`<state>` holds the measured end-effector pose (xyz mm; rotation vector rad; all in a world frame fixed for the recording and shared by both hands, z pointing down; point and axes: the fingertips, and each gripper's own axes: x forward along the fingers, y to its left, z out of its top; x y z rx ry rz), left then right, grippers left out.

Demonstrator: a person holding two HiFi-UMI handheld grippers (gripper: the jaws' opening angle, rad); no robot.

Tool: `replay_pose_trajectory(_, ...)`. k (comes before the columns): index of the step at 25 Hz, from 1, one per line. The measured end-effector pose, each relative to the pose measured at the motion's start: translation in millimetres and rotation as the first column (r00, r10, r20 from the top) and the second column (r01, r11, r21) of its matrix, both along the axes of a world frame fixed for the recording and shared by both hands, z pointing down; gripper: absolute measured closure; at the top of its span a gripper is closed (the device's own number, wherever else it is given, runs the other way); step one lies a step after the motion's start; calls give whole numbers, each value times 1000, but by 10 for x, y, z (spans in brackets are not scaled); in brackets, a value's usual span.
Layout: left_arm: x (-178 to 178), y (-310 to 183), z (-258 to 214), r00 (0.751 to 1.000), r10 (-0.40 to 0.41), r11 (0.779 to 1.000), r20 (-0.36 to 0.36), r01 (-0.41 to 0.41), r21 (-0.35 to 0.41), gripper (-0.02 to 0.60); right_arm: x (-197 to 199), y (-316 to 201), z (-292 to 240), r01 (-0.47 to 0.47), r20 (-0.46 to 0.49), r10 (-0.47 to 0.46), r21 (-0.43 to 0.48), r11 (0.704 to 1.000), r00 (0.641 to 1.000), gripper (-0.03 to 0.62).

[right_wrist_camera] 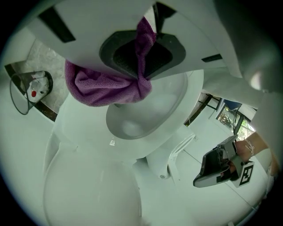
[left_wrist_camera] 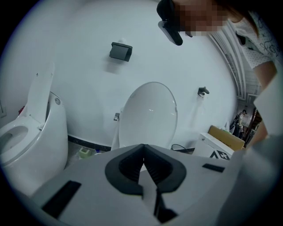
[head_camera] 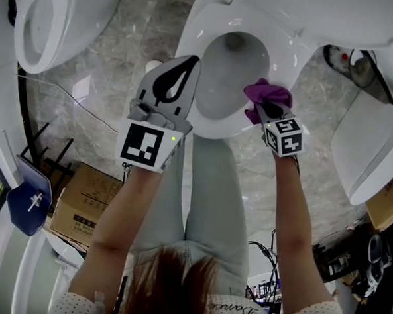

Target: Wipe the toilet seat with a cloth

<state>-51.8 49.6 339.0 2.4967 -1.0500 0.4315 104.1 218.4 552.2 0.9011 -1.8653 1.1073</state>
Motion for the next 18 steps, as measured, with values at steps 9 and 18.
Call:
replay_pose_trajectory(9, 17, 8, 19, 1000, 6, 1000, -2, -6, -4, 578, -116, 133, 1, 4, 27, -2, -48, 999, 1000, 545)
replay_pose_trajectory(18, 32, 17, 25, 1000, 20, 1000, 2, -20, -2, 578, -282, 289, 5, 9, 54, -5, -74, 997, 999, 545)
